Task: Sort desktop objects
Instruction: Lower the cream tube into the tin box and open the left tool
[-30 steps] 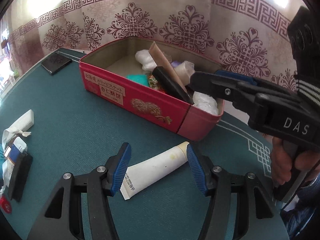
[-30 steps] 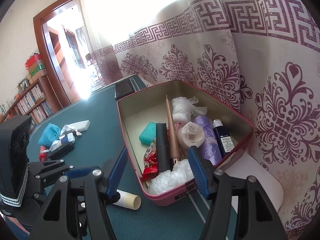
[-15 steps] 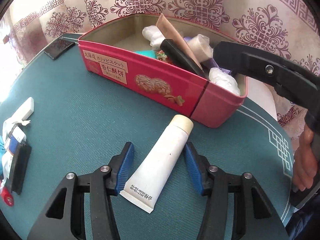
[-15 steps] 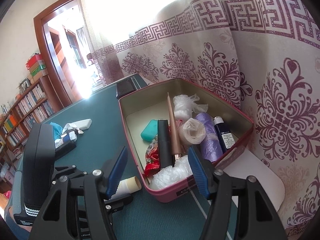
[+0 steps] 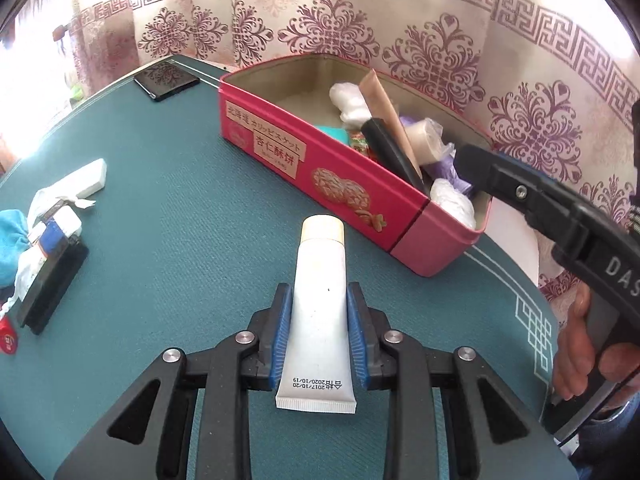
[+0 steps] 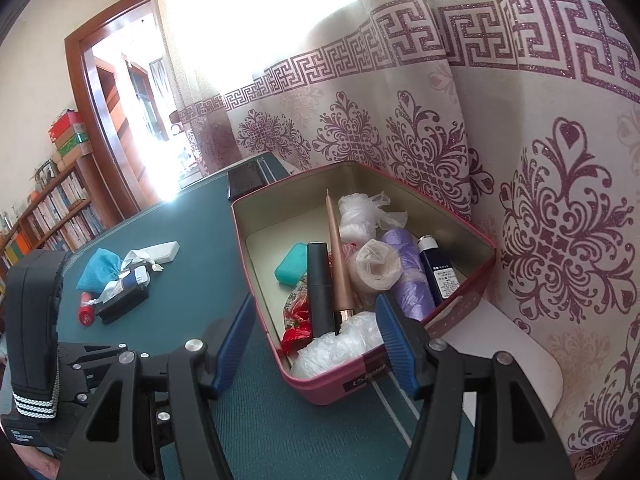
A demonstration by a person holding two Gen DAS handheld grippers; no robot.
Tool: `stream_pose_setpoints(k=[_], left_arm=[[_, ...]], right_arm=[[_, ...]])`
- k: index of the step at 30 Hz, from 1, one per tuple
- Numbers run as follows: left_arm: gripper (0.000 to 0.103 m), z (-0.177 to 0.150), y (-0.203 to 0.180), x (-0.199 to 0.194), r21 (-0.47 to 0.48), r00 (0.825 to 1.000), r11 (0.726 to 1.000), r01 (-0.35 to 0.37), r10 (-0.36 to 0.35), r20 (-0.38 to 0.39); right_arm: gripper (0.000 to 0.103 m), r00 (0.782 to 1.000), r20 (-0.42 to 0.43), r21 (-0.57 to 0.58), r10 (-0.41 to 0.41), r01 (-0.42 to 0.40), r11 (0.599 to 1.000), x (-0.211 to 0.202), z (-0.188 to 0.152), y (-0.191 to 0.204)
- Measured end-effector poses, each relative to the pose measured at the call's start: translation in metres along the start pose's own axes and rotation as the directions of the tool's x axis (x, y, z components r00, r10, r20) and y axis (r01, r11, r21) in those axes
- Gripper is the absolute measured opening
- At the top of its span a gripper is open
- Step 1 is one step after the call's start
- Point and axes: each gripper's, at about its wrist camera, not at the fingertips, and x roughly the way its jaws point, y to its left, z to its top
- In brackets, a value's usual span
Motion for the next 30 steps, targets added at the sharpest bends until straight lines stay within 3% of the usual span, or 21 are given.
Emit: stream_pose_setpoints(k=[7, 20, 25, 30], left_arm=[[0.029, 0.024, 0.024, -0.019, -0.096, 0.996, 0.995, 0.030, -0.021, 0.090], [0.030, 0.090, -0.026, 0.003, -0.004, 0.987, 0.995, 0.096, -0.095, 0.127], [0.031, 0.109, -0.037, 0.024, -0.031, 0.990, 0.993, 0.111, -0.107, 0.094], [0.044, 0.108, -0.035, 0.031, -0.056, 0.992, 0.993, 0.103, -0.098, 0.085]], right_arm=[[0.067, 1.000, 0.000, 0.012, 0.009, -0.009, 1.000, 0.002, -0.002, -0.003], [0.067, 1.000, 0.007, 0.062, -0.015, 0.014, 0.998, 0.002, -0.004, -0.027], [0.067, 1.000, 0.007, 0.082, -0.026, 0.026, 0.996, 0.001, -0.002, -0.038], [0.067, 0.999, 0.010, 0.086, -0.033, 0.032, 0.996, -0.002, -0.002, -0.044]])
